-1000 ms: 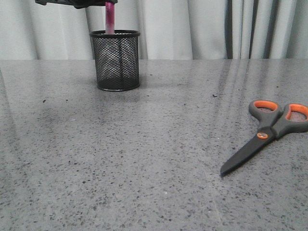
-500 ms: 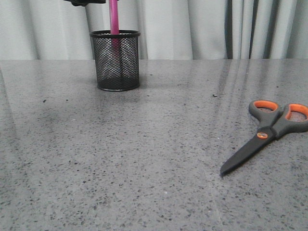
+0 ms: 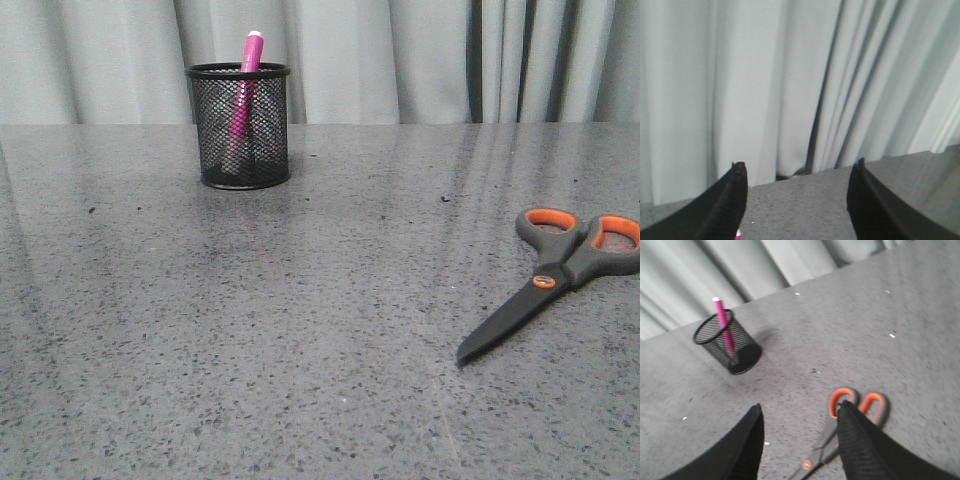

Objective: Put pen and scissors into bin
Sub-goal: 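Lower the right gripper onto the scissors handles and grasp them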

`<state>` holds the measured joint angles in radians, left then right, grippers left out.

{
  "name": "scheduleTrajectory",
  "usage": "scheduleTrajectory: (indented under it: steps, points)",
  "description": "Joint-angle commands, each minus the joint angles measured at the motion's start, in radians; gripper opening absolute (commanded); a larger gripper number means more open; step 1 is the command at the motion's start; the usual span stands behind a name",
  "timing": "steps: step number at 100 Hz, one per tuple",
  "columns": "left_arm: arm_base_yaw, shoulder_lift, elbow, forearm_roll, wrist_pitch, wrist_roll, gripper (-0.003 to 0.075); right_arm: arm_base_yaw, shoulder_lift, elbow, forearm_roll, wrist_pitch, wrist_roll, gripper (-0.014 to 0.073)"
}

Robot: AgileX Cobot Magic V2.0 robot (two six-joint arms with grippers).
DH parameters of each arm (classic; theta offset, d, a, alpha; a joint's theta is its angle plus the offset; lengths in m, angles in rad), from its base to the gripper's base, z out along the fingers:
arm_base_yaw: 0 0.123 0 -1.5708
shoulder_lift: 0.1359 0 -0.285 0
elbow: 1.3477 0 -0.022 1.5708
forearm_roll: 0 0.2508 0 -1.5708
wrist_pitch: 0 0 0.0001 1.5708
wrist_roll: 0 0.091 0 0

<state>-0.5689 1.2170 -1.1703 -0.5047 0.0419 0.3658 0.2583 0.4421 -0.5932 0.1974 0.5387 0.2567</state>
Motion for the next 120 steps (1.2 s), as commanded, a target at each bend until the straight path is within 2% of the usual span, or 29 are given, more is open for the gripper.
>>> scheduleTrajectory:
  steps: [1,18,37,43,60,84,120]
  points:
    - [-0.008,-0.139,-0.031,0.056,0.060,0.000,0.0410,0.026,0.098,-0.139,0.007,0.023,-0.059,0.0306]
    - [-0.008,-0.282,-0.020,0.098,0.084,0.000,0.0410,0.077,0.341,-0.305,0.007,0.173,-0.081,0.0321]
    - [-0.008,-0.346,-0.019,0.098,0.134,0.000,0.0410,0.099,0.570,-0.424,0.032,0.298,-0.070,0.0468]
    - [-0.008,-0.358,-0.019,0.094,0.151,0.000,0.0410,0.099,0.636,-0.460,0.047,0.363,-0.028,0.0493]
    - [-0.008,-0.372,-0.019,0.069,0.170,0.000,0.0410,0.099,0.758,-0.492,0.061,0.503,0.130,0.0486]
    - [-0.008,-0.380,-0.017,0.026,0.206,0.000,0.0410,0.099,0.840,-0.492,0.061,0.523,0.316,0.0486]
    - [-0.008,-0.385,-0.003,-0.042,0.236,0.000,0.0410,0.099,0.990,-0.492,0.053,0.503,0.369,0.0486]
